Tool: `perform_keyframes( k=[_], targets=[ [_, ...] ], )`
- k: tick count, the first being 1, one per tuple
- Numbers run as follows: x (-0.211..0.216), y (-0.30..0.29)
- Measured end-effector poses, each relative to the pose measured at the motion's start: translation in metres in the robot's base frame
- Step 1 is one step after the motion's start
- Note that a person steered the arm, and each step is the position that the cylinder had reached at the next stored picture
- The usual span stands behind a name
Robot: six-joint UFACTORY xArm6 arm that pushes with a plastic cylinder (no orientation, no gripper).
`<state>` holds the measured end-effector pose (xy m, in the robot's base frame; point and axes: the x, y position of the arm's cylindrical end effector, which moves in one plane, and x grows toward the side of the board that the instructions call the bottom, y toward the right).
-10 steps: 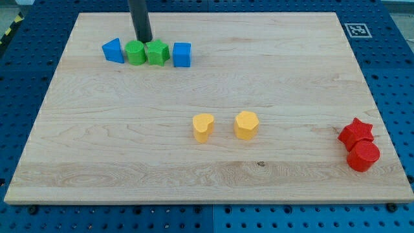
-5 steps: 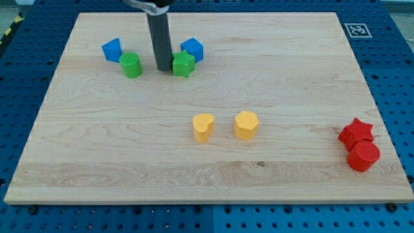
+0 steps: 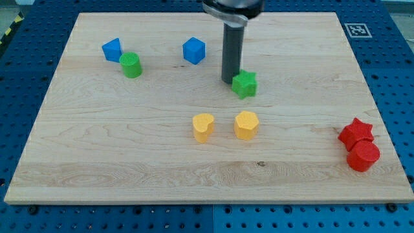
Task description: Push the green star towards a group of blocks
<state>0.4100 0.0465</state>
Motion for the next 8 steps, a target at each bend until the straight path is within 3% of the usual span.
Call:
perform_keyframes(
  k=[2, 3, 4, 5, 8],
  targets=[
    [0.058, 0.062],
    [0.052, 0.078],
    [0.008, 0.072],
    [-0.009, 0.094],
    [0.033, 0.119]
  ],
)
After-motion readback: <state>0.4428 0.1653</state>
